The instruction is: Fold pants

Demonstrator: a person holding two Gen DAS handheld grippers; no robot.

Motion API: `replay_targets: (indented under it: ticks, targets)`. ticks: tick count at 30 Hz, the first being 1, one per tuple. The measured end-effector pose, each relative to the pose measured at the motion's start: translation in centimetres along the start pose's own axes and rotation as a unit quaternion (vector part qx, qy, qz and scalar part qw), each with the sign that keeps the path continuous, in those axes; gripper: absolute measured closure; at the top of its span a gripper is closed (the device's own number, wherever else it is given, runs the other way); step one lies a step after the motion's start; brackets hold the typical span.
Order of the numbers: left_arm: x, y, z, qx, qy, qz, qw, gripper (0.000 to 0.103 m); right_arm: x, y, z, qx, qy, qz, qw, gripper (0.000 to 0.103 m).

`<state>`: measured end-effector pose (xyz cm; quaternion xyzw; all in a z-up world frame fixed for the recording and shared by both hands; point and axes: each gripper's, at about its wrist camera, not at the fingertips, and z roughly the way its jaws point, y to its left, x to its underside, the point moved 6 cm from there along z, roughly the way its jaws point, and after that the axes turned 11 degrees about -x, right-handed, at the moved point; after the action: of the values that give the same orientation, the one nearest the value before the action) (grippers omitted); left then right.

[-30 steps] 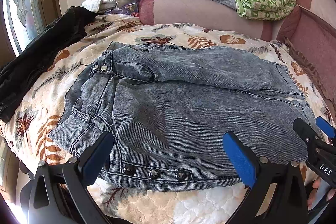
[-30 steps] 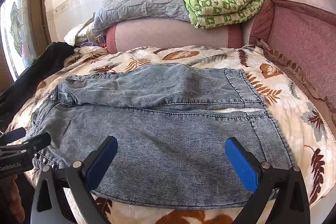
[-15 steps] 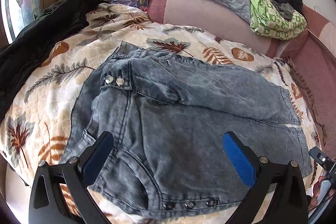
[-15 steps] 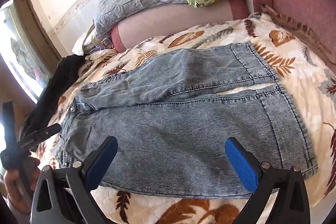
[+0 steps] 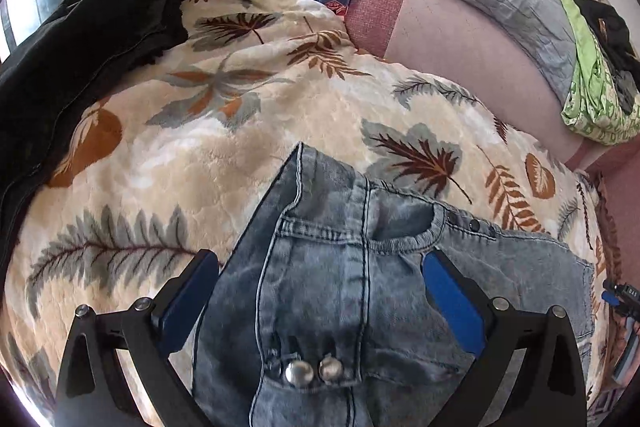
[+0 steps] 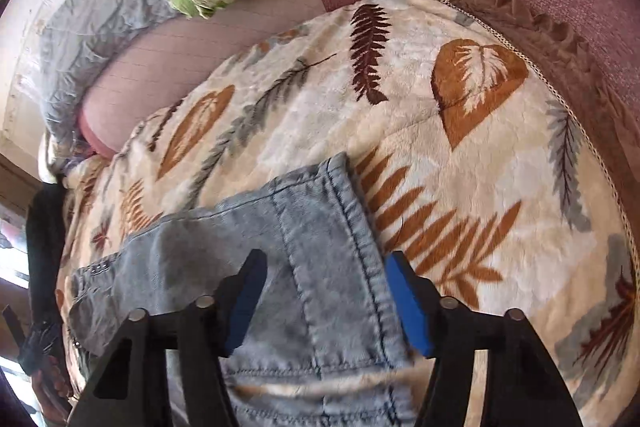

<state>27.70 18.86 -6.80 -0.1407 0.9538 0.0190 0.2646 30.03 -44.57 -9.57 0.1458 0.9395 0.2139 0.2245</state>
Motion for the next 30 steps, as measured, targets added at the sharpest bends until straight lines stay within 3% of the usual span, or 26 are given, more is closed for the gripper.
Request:
replay_targets:
  ticks: [5,7,9,14,16,17,18,19,20,23,26,30]
  targets:
    - [-2.4,-0.8,2.8,0.016,0.012,-0.001,0.9998,0.002,-3.3,-0.2,3.3,0.015,-0.003,0.001,1.000,0.041]
    - [-3.1,-1.0,3.5,0.029,0.017,-0.008,0.9994,0.009,-3.5,0.1,4.6,0.016,0.005,-0.004,1.000,0.041]
    - [-3.5,-1.2,4.5,0.031,0.029,-0.006,0.9991,0.027,-3.5,0.5,5.7,0.021,0.019,-0.020,0.999,0.041]
    - [-4.0,-0.9,6.9,0.026,0.046,-0.022,0.9983,0.034,-3.8,0.5,6.7,0.027,0.023,-0.028,0.999,0.041]
    - [-4.1,-1.1,7.5,0.032,0.056,-0.026,0.9976,0.055,-3.8,0.5,6.8,0.030,0.027,-0.039,0.998,0.043]
    - [-4.2,-1.3,7.9,0.031,0.062,-0.023,0.9973,0.072,-3.8,0.5,6.8,0.034,0.029,-0.044,0.998,0.048]
    - [-4.2,-1.5,8.3,0.024,0.069,-0.018,0.9972,0.082,-3.8,0.5,6.8,0.039,0.032,-0.048,0.998,0.055]
    - [-4.3,-1.7,8.8,0.013,0.075,-0.013,0.9970,0.083,-3.8,0.5,6.7,0.044,0.034,-0.053,0.997,0.059]
    - [-4.3,-1.9,9.3,0.005,0.080,-0.009,0.9967,0.084,-3.9,0.6,6.8,0.052,0.036,-0.059,0.996,0.069]
    - [-5.0,-2.1,9.6,-0.027,0.083,0.004,0.9962,0.100,-4.1,1.3,6.5,0.058,0.038,-0.075,0.995,0.080]
    - [-5.5,-2.2,8.9,-0.037,0.073,0.025,0.9964,0.101,-4.5,1.9,6.3,0.066,0.032,-0.083,0.994,0.083]
    - [-6.2,-1.8,6.8,-0.027,0.036,0.016,0.9989,0.101,-4.8,2.3,5.5,0.061,0.015,-0.083,0.995,0.083]
